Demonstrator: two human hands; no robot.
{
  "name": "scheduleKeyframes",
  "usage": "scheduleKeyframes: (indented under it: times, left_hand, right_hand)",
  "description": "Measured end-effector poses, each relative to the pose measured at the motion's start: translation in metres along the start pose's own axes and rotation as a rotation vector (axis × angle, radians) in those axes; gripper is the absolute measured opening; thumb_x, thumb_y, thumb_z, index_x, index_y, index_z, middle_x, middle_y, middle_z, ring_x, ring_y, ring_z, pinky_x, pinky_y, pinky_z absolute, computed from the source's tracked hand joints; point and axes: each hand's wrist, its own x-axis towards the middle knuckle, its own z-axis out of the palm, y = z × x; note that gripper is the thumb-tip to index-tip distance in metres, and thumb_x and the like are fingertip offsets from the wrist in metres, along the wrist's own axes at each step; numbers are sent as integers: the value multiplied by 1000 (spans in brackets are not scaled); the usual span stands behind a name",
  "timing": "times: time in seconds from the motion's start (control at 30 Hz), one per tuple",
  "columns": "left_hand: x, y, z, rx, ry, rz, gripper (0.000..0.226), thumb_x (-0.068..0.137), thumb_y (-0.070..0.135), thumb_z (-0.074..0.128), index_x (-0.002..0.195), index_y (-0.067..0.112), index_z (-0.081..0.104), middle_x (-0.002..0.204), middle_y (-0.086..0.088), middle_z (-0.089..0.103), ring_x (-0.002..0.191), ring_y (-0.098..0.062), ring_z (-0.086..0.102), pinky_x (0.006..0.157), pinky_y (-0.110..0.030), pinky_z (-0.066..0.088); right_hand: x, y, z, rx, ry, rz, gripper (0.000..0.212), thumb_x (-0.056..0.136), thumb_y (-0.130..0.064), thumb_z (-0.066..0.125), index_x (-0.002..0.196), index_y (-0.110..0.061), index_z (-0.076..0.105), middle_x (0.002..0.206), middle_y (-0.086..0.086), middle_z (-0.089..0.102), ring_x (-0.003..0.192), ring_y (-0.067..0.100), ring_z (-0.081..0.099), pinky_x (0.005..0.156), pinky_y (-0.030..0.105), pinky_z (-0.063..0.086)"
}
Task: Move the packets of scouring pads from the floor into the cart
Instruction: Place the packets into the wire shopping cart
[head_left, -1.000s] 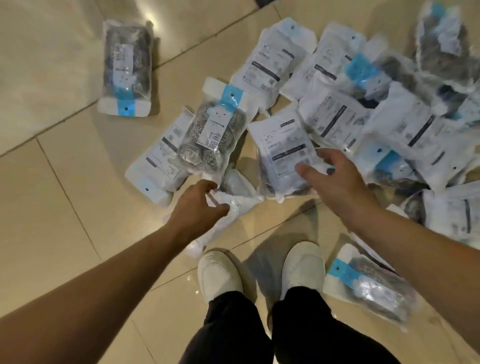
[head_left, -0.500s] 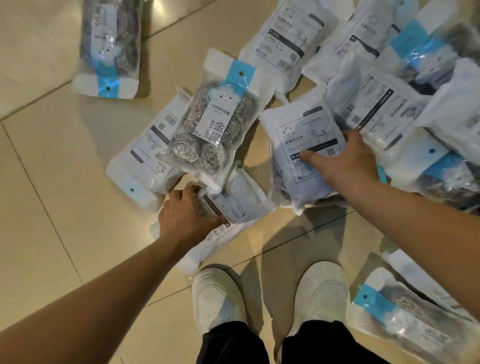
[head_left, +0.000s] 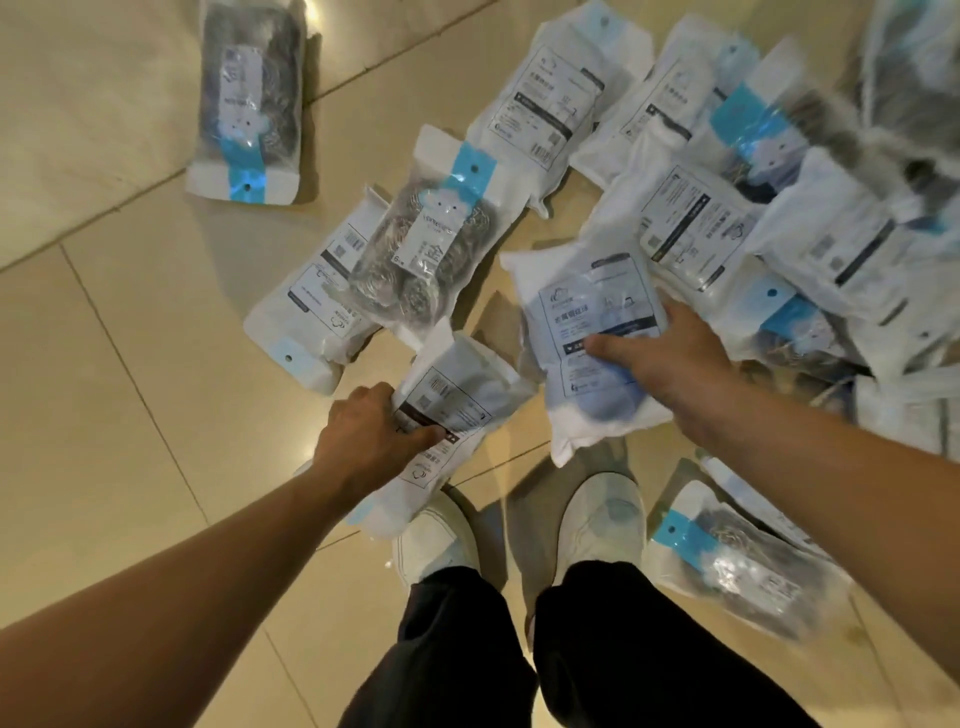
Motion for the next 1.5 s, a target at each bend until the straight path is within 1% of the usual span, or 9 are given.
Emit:
scheduleKeyframes:
  times: [0.2, 0.33, 0.43, 0.6, 0.77, 0.87, 1.1, 1.3, 1.5]
  left_hand:
    - [-111, 21, -53, -550, -70, -25, 66, 69, 70, 84, 117, 31, 61, 107, 4, 76, 94, -21, 75, 76, -50, 65]
    - [-221, 67, -111, -898, -142, 41, 30, 91, 35, 80, 117, 25, 72, 107, -3, 82, 96, -24, 80, 77, -45, 67]
    - [-306, 104, -161, -977, -95, 108, 31, 92, 32, 78, 122, 26, 71, 111, -1, 81, 100, -23, 79, 83, -47, 65]
    - [-442, 148, -235, -1005, -63, 195, 32, 93, 21, 76, 125, 21, 71, 115, -3, 80, 105, -24, 78, 93, -45, 61]
    - [-545, 185, -290, -914, -86, 341, 39, 92, 21, 75, 129, 23, 66, 114, 2, 81, 100, -17, 79, 74, -26, 64]
    - [-582, 207, -312, -896, -108, 421, 39, 93, 24, 74, 131, 20, 65, 115, -3, 80, 101, -23, 79, 78, -34, 65]
    - [-617, 260, -341, -834, -139, 570, 35, 92, 23, 74, 126, 21, 68, 113, -1, 81, 103, -24, 79, 83, -37, 64]
    - [-613, 279, -376, -602, -303, 692, 43, 91, 34, 79, 130, 25, 65, 119, -1, 79, 107, -23, 77, 90, -48, 62]
    - [-599, 298, -406, -480, -474, 726, 46, 88, 35, 82, 129, 22, 65, 116, -5, 80, 102, -30, 79, 89, -55, 62]
  right_hand:
    - [-120, -11, -69, 136, 71, 21, 61, 68, -33, 98, 118, -20, 66, 108, -4, 76, 93, 19, 74, 87, 42, 63]
    - [-226, -39, -132, 250, 55, 41, 61, 72, -29, 97, 124, -23, 66, 109, -6, 76, 96, 18, 74, 85, 36, 61]
    - [-306, -68, -180, 324, 55, 3, 62, 73, -26, 96, 126, -22, 65, 110, -5, 76, 99, 20, 75, 89, 39, 62]
    - [-440, -109, -258, 341, 99, -82, 67, 74, -28, 96, 129, -26, 58, 110, -10, 73, 101, 14, 72, 83, 33, 58]
    - [-534, -133, -334, 340, 160, -216, 74, 73, -34, 96, 133, -28, 54, 114, -10, 72, 102, 12, 71, 78, 28, 59]
    - [-568, -132, -375, 422, 170, -287, 66, 77, -23, 94, 129, -26, 54, 111, -11, 73, 96, 6, 74, 70, 17, 59]
    - [-612, -113, -413, 607, 260, -298, 49, 79, -17, 92, 113, -30, 60, 100, -9, 78, 87, 5, 76, 67, 24, 61]
    - [-637, -105, -401, 687, 422, -204, 50, 73, -27, 96, 107, -36, 61, 100, -21, 77, 95, 6, 75, 90, 43, 62]
    - [-667, -115, -375, 914, 590, -113, 52, 73, -19, 94, 114, -27, 63, 106, -12, 79, 104, 16, 75, 87, 39, 61]
